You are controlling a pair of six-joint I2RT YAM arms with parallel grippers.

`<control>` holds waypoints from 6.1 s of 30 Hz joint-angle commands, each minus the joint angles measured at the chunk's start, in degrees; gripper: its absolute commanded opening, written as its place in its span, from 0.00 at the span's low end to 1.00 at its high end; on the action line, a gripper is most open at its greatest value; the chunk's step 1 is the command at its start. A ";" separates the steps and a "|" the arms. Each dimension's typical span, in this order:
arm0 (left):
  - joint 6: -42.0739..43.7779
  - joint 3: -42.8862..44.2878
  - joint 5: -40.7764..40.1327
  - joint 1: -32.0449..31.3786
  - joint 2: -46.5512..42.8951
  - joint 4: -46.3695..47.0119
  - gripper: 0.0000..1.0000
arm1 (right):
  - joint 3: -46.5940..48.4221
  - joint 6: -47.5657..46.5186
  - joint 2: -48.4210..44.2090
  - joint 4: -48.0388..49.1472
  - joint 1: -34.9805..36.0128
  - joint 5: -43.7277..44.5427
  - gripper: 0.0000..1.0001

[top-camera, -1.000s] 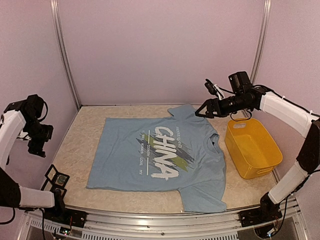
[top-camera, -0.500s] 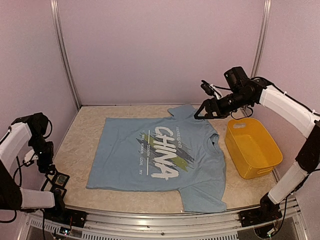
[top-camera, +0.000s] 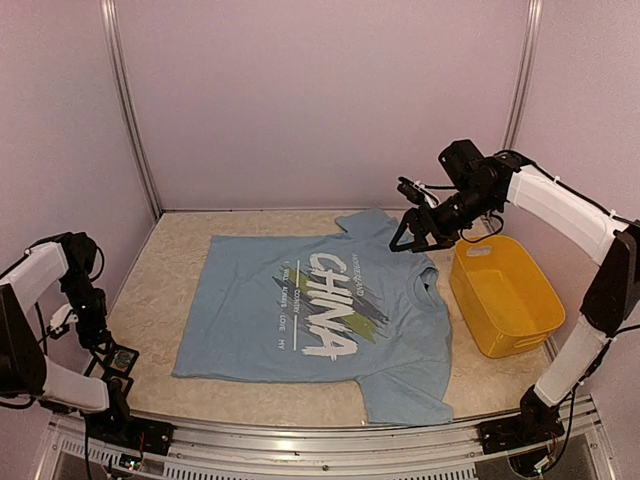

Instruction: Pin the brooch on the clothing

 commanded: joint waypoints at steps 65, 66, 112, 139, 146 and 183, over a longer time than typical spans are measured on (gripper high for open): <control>2.68 -2.16 -6.81 -1.81 4.29 5.42 0.44 | 7.62 -1.40 2.67 -4.04 -2.18 -3.13 0.86; 2.41 -2.24 -7.25 -1.74 3.87 5.26 0.45 | 7.55 -1.34 2.60 -4.11 -2.22 -3.17 0.86; 5.09 0.00 -12.34 -7.42 5.20 7.32 0.11 | 8.01 -1.24 2.16 -3.86 -2.95 -5.15 0.86; 13.96 30.49 -19.33 -42.50 37.29 10.26 0.07 | 7.75 -1.00 0.28 -2.10 -3.06 -5.06 0.87; 15.90 35.20 -22.74 -42.54 38.54 8.09 0.59 | 8.07 -1.57 0.25 -1.93 -3.06 -5.38 0.87; 22.14 6.16 1.09 13.16 -8.13 -11.15 0.99 | 17.29 0.07 5.67 4.69 -3.00 -4.00 0.86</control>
